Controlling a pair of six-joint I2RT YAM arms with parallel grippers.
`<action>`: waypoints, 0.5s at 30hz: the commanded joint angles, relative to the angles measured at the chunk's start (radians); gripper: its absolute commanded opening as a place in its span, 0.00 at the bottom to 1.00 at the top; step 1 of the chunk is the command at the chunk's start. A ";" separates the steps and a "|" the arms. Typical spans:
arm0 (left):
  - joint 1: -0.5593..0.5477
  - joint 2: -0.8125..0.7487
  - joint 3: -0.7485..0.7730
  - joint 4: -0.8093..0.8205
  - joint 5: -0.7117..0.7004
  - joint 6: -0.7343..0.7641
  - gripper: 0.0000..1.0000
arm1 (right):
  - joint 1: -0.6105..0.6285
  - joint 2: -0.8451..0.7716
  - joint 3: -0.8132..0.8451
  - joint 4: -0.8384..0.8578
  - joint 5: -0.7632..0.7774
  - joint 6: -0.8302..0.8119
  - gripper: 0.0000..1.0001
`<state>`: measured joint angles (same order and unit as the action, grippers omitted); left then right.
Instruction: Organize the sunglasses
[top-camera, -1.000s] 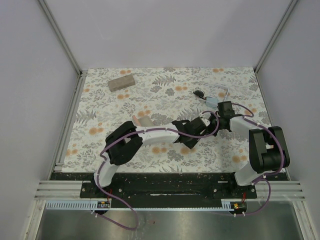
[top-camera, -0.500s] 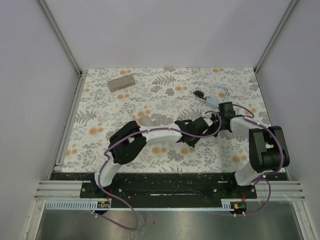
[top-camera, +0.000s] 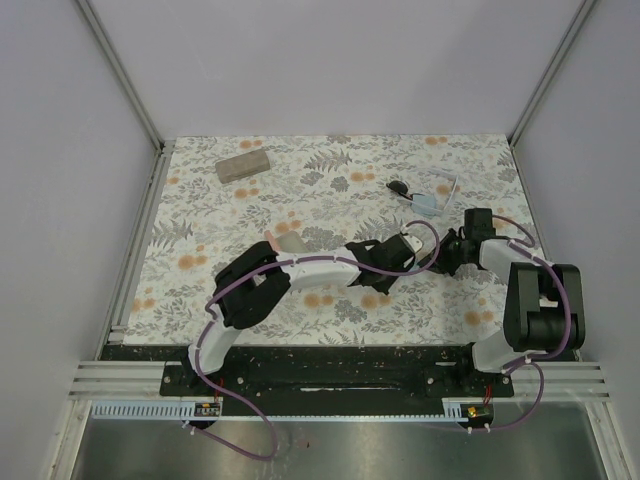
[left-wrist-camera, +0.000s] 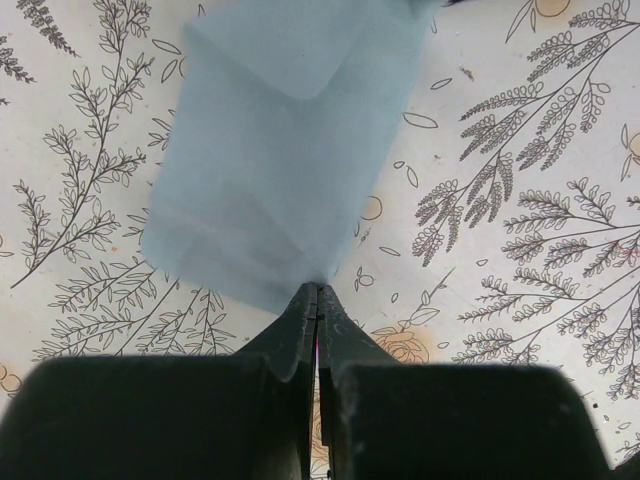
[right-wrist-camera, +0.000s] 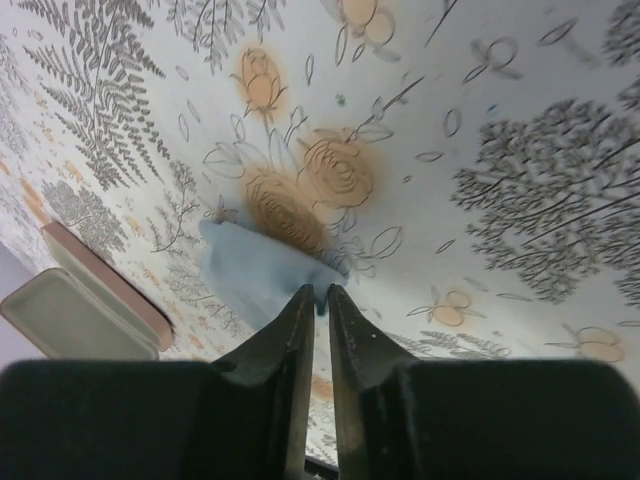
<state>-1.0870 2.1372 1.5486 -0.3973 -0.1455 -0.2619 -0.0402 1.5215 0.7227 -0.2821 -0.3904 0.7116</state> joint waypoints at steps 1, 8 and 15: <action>0.006 0.001 -0.047 -0.034 0.032 -0.019 0.00 | -0.029 0.000 0.009 -0.005 -0.008 -0.050 0.28; 0.006 -0.031 -0.068 -0.025 0.034 -0.019 0.00 | -0.029 -0.047 0.011 -0.051 0.093 -0.118 0.49; 0.004 -0.060 -0.085 -0.015 0.029 -0.034 0.00 | -0.030 -0.047 0.007 -0.035 0.056 -0.155 0.48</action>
<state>-1.0851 2.1124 1.5009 -0.3473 -0.1341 -0.2787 -0.0685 1.4872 0.7231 -0.3225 -0.3340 0.5926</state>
